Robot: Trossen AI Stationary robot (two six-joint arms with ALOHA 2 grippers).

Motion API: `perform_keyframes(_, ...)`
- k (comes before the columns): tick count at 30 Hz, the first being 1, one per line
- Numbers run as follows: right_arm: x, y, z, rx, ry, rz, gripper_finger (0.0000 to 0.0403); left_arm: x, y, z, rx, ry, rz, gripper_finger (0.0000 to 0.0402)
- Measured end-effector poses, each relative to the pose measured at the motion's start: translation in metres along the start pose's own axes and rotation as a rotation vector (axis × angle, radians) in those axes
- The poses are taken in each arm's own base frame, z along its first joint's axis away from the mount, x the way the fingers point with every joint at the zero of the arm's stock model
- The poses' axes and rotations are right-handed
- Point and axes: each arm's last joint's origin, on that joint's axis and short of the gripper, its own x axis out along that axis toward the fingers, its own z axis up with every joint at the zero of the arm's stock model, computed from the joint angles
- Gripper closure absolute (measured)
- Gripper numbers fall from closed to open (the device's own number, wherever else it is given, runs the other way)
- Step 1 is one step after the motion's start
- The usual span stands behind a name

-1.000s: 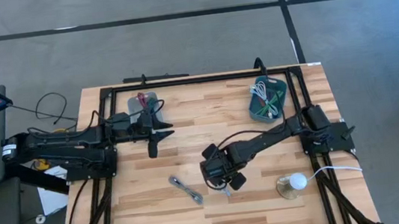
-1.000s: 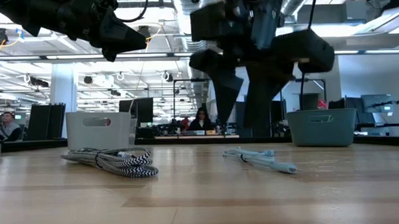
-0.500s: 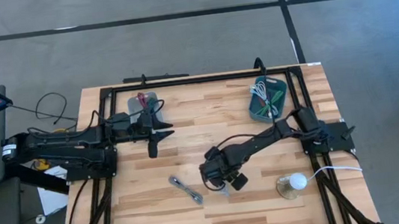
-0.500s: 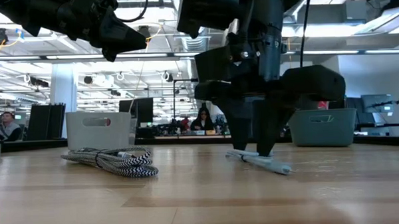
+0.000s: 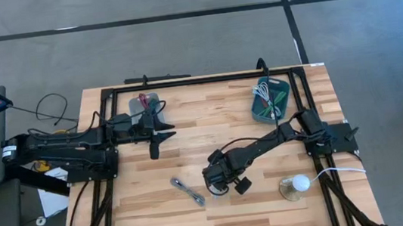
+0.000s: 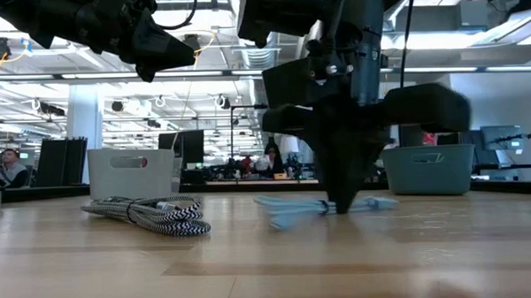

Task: Pick & Place USB Port
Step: Put the blue USB cable into the blue bin

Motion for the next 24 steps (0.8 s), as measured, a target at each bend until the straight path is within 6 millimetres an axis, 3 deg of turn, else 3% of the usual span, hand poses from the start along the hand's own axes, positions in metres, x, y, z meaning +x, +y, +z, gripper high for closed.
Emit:
perform_keyframes(3, -0.013, -0.005, -0.003, 0.042, -0.012, -0.04, 0.0399, 0.0, 0.0, 0.0, 0.0, 0.0, 0.0, 0.0289)
perform_keyframes(10, -0.068, -0.025, -0.02, 0.191, -0.109, -0.15, 0.0401, 0.0, 0.0, 0.0, 0.0, 0.0, 0.0, 0.0289)
perform_keyframes(15, -0.112, -0.04, -0.041, 0.304, -0.166, -0.278, 0.0402, 0.0, 0.0, 0.0, 0.0, 0.001, 0.0, 0.0289)
perform_keyframes(24, -0.179, -0.048, -0.089, 0.459, -0.21, -0.459, 0.0403, 0.0, 0.0, 0.0, 0.0, 0.004, 0.0, 0.0289)
